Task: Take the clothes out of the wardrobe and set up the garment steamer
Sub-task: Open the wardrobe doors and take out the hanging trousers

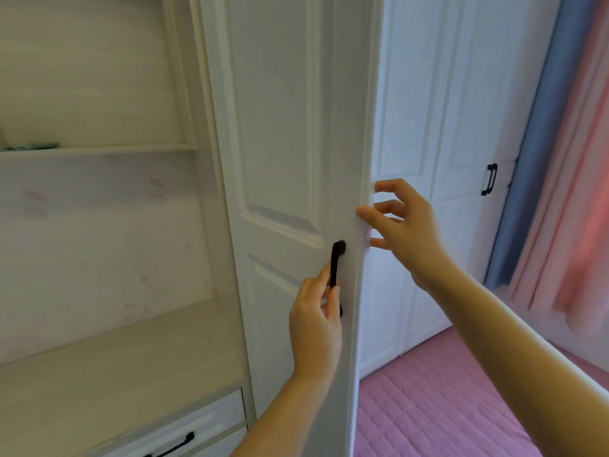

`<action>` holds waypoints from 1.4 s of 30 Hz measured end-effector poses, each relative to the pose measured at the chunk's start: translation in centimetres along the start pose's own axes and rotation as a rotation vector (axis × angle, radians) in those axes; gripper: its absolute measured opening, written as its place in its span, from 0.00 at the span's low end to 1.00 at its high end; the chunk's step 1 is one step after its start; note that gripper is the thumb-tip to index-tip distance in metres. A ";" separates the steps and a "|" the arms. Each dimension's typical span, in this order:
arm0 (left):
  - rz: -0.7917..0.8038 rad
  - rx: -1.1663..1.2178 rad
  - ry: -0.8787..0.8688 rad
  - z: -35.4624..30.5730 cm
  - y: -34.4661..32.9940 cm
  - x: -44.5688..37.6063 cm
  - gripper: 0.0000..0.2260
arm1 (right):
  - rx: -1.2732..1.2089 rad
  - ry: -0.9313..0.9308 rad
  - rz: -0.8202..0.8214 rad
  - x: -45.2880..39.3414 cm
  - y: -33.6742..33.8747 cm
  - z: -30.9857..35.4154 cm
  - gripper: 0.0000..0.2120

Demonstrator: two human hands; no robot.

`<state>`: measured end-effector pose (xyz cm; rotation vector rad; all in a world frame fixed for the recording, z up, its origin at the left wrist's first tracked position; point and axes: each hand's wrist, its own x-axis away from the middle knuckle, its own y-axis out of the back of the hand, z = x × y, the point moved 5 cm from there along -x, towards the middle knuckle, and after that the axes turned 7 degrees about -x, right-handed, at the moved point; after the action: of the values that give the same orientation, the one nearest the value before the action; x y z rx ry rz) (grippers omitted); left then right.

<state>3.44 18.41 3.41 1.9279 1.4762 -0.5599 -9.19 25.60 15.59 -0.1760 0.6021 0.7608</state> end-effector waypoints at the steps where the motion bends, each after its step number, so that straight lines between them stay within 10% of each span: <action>1: -0.010 -0.011 0.008 -0.2 0.7 0.4 0.18 | -0.017 -0.014 0.037 0.5 -0.5 0.5 0.15; 17: -0.041 -0.036 0.174 -0.2 8.3 2.4 0.25 | -0.052 -0.007 0.487 3.0 -6.6 3.2 0.22; 42: -0.295 -0.143 0.286 -1.5 11.9 4.9 0.22 | 0.104 0.147 0.586 4.3 -9.2 2.0 0.21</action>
<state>16.18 20.82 3.92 1.7440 1.9461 -0.3010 0.52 22.28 14.22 0.0474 0.8462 1.2859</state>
